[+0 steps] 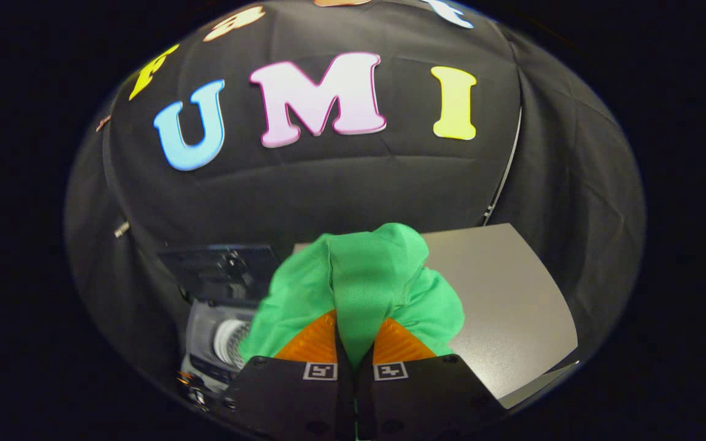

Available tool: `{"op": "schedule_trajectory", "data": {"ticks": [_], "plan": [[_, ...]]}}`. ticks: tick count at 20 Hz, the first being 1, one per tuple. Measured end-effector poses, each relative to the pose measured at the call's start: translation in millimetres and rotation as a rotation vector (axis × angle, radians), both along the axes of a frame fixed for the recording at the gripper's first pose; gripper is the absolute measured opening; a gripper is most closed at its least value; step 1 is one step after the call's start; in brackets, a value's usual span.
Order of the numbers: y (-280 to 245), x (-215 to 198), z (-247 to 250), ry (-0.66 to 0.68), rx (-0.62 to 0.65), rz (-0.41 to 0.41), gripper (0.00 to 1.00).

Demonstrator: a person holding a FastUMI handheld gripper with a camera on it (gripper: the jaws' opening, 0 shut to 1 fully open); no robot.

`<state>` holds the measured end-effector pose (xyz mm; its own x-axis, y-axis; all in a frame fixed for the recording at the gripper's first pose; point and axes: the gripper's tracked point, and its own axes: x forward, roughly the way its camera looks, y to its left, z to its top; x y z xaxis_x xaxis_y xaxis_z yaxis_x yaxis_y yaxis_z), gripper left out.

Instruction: Put the clothes into the washing machine and then close the washing machine lid.

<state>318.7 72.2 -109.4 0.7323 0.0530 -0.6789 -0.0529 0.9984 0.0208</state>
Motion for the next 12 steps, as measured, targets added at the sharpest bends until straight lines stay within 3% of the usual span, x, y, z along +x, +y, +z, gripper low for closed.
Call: {"op": "schedule_trajectory", "data": {"ticks": [6,12], "plan": [[70,-19,55,-0.067,0.033,0.091,0.07],[172,-41,23,-0.02,0.106,0.168,0.07]]}}
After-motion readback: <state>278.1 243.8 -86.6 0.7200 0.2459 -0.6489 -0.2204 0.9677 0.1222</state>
